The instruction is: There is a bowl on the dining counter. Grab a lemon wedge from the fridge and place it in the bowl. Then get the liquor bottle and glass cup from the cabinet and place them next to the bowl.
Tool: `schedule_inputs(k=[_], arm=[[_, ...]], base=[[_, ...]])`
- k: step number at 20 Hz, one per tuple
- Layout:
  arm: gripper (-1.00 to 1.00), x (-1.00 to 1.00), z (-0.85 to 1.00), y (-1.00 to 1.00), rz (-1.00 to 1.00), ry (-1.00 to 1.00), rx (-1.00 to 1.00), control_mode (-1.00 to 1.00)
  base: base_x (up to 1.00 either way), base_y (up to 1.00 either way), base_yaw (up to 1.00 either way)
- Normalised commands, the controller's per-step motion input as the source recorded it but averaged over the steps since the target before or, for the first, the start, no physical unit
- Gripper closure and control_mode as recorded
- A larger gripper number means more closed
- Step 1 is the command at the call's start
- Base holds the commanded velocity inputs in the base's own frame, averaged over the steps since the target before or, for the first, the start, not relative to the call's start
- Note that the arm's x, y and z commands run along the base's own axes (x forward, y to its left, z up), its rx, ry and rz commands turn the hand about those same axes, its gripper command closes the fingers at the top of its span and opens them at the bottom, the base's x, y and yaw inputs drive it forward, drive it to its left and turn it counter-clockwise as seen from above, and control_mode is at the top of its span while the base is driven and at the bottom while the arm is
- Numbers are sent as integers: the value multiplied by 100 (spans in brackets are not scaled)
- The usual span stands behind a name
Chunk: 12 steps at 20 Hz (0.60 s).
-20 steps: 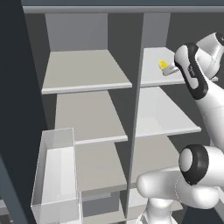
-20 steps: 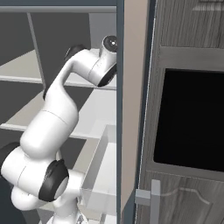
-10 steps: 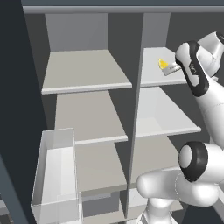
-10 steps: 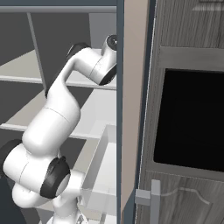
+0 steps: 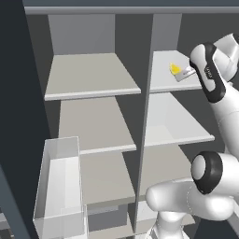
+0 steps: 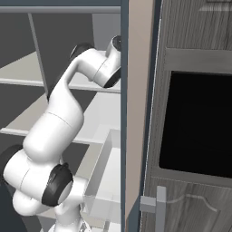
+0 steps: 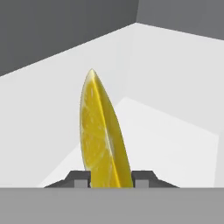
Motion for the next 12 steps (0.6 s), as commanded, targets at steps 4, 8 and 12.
schedule_inputs(k=[4,8,12], arm=[[100,-51,0,10,5,-6,-7,-100],[100,-64,0,23,3,-1,-6,-100],[100,-76,2,43,1,-1,-9,-100]], base=[[0,0,0],[0,0,0],[0,0,0]])
